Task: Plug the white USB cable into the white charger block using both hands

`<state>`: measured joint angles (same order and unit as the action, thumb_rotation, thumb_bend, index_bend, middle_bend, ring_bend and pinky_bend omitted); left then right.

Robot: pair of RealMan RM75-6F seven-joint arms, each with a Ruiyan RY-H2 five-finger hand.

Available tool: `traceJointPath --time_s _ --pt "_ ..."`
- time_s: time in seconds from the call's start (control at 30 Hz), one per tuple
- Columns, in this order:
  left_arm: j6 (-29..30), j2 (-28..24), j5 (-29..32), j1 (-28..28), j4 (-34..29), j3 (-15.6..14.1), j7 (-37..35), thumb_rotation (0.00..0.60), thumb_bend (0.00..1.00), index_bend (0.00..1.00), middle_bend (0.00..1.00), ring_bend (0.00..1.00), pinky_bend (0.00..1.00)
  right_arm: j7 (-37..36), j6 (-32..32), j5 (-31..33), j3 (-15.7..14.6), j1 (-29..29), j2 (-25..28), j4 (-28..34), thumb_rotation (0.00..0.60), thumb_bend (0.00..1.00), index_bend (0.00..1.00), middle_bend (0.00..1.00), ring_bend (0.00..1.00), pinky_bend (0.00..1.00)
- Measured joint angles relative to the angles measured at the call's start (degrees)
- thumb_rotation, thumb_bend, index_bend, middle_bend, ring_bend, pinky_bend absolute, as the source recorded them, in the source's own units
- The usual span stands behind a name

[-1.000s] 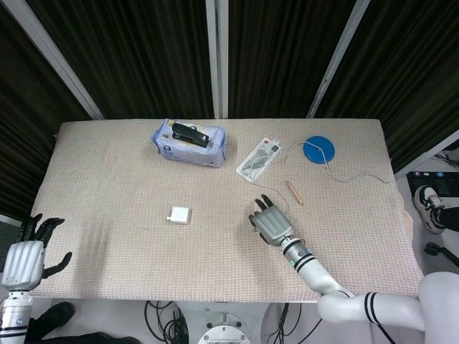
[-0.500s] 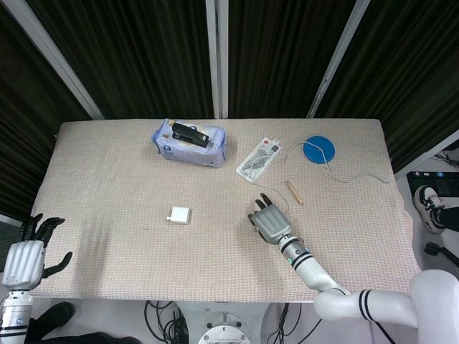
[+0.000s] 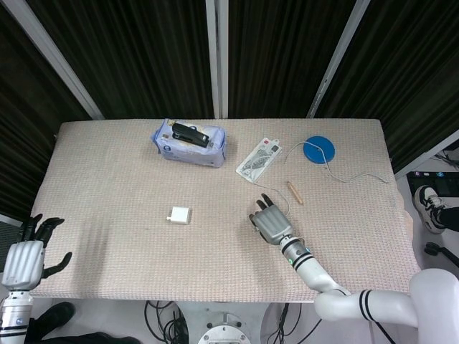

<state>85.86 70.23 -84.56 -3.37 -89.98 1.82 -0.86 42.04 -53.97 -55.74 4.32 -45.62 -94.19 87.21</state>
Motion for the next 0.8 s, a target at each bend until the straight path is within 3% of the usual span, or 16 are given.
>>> traceJointPath --time_s 0.8 --pt "-0.93 -0.05 0.47 -0.14 0.01 0.13 -0.05 0.600 0.24 0.19 0.15 0.00 0.00 0.01 -0.70 1.01 -0.27 -0.82 -0.76 -0.77 0.600 0.33 0.54 0.54 0.19 0.06"
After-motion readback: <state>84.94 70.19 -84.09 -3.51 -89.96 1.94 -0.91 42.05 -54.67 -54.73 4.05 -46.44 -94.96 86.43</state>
